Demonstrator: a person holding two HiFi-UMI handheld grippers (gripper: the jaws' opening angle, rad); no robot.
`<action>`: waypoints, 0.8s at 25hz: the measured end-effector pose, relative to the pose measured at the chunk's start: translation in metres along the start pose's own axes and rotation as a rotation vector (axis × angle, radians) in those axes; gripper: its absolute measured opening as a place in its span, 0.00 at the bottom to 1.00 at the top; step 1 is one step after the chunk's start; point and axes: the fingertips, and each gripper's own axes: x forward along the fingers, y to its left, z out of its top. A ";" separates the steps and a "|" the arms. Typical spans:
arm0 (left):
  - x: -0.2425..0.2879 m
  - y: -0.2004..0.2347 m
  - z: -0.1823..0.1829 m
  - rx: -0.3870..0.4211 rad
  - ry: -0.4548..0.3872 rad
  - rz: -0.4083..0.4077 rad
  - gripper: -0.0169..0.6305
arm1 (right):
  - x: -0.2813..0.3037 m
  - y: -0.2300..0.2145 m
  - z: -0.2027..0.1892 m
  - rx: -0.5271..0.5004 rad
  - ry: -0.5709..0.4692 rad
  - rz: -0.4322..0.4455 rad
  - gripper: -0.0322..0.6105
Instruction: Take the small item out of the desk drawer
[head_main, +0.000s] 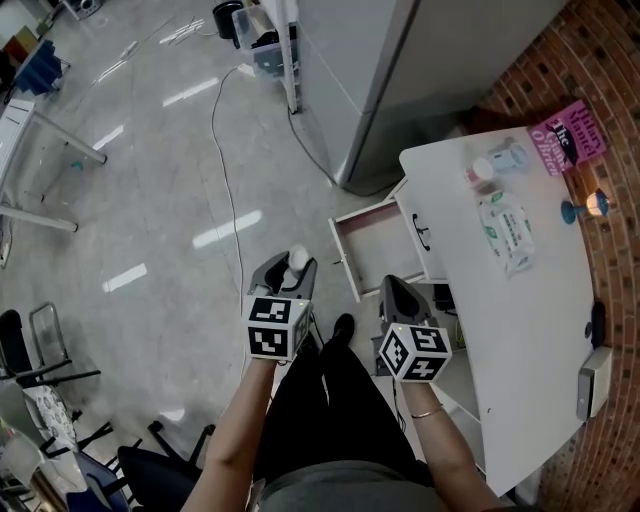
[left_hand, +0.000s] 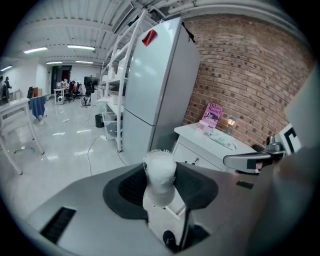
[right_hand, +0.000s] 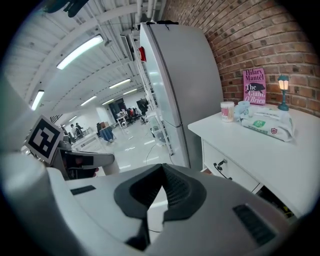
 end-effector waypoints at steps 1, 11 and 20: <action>-0.004 0.001 0.001 -0.005 -0.006 0.007 0.29 | -0.002 0.002 0.002 -0.007 0.000 0.009 0.06; -0.041 0.014 0.013 -0.045 -0.061 0.059 0.29 | -0.011 0.019 0.027 -0.077 -0.011 0.085 0.05; -0.072 0.031 0.023 -0.071 -0.120 0.130 0.29 | -0.018 0.034 0.046 -0.130 -0.040 0.141 0.05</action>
